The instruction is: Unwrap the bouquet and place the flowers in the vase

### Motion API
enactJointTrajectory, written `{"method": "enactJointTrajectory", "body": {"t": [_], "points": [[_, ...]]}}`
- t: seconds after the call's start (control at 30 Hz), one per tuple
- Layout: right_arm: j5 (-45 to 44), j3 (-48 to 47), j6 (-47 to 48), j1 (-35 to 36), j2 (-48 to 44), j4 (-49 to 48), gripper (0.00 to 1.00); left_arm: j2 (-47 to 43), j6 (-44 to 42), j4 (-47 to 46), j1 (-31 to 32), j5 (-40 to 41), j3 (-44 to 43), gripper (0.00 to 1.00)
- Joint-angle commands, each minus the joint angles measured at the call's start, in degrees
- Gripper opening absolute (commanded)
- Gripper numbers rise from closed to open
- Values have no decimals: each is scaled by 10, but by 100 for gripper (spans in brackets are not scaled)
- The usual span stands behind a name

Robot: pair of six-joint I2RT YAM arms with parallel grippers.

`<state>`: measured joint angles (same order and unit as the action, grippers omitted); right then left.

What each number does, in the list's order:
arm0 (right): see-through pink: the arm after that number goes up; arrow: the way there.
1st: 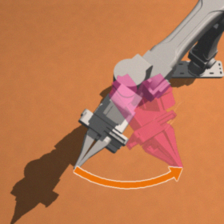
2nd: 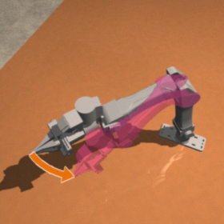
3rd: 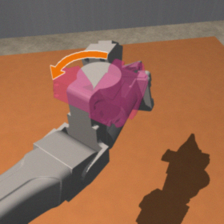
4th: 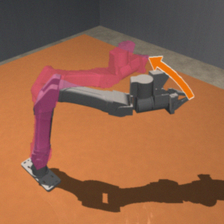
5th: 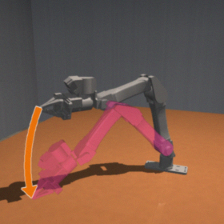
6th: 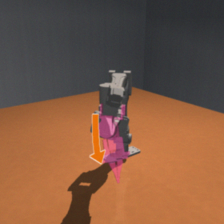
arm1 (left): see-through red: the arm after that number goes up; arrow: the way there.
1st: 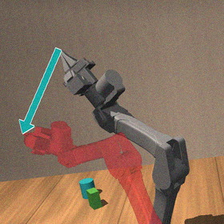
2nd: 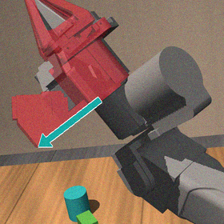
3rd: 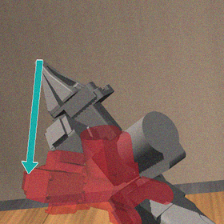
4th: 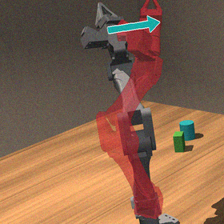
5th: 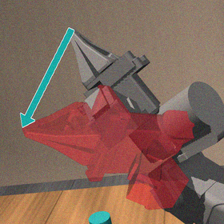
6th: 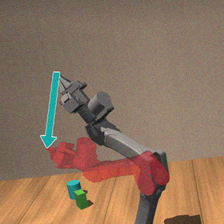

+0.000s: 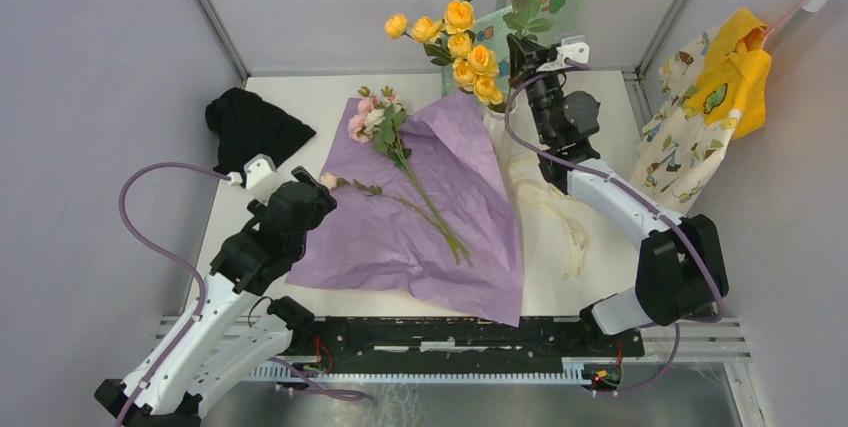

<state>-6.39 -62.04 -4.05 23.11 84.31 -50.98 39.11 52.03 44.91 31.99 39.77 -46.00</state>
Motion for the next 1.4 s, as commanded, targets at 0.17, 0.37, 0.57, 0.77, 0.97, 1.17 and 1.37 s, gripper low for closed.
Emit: {"method": "enactJointTrajectory", "body": {"t": [0.17,0.37,0.57,0.77,0.97,1.17,1.37], "points": [[53,91,-81,-3,-23,-92,3,-5,2,-25,1,-1,4,81],[62,120,-93,-3,-25,-91,18,0,3,-26,1,-5,4,81],[62,155,-102,-3,-41,-97,46,-2,2,-28,1,-8,6,81],[62,188,-103,-3,-72,-98,67,-4,3,-28,1,-11,8,81],[46,221,-99,-3,-131,-84,79,-4,4,-29,1,-13,7,81],[16,263,-85,-3,-202,-49,83,-1,3,-34,1,-20,7,81],[32,301,-85,-3,-276,-25,83,-1,3,-36,1,-21,8,81]]}}
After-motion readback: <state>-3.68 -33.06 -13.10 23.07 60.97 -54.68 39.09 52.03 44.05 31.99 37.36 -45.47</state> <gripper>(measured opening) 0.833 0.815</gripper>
